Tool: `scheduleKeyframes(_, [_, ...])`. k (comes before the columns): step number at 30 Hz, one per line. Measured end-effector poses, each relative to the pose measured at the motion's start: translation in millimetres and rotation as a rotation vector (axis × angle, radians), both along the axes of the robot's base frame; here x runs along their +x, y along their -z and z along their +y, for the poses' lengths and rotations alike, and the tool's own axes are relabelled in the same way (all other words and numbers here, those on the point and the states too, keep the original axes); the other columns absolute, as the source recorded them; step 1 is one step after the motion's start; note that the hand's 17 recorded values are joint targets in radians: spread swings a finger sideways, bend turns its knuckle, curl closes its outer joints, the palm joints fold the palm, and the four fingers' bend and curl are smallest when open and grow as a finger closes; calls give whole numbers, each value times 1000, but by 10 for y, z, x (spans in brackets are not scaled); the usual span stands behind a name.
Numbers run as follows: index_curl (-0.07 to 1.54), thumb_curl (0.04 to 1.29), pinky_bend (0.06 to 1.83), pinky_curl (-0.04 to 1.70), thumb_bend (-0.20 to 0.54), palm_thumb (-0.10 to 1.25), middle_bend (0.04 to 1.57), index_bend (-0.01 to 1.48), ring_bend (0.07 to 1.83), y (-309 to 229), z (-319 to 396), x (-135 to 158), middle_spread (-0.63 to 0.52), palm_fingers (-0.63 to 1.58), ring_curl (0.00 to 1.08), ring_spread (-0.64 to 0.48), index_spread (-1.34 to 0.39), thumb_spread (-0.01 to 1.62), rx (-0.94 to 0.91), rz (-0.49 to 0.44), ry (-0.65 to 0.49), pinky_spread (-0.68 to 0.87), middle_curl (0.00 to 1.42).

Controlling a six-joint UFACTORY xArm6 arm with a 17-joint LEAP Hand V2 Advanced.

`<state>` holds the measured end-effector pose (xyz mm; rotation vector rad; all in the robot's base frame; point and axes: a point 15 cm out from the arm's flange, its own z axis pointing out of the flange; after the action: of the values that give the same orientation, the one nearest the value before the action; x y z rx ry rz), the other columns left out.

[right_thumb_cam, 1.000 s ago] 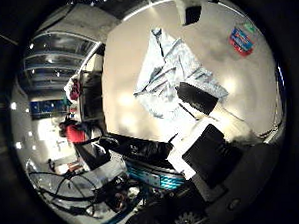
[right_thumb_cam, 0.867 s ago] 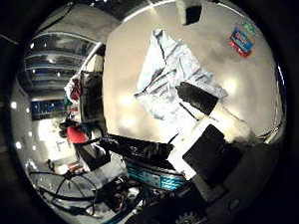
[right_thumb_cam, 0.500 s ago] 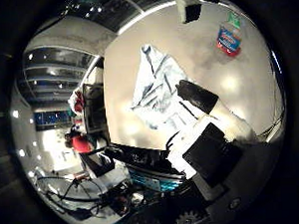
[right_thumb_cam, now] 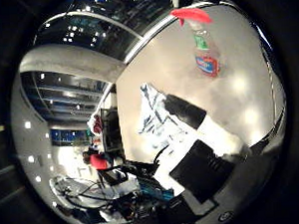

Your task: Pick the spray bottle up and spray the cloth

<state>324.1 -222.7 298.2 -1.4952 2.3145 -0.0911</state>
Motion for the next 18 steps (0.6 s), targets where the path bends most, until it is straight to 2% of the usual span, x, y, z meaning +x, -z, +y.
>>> scheduleKeyframes(8, [254, 310, 405, 283, -27, 556, 240, 136, 347, 294, -409, -147, 20, 221, 260, 120, -277, 1067, 99, -64, 66, 382, 377])
scheduleKeyframes(18, [249, 289, 452, 293, -26, 501, 256, 144, 384, 993, -574, -140, 44, 164, 268, 133, -244, 1060, 284, -93, 105, 383, 374])
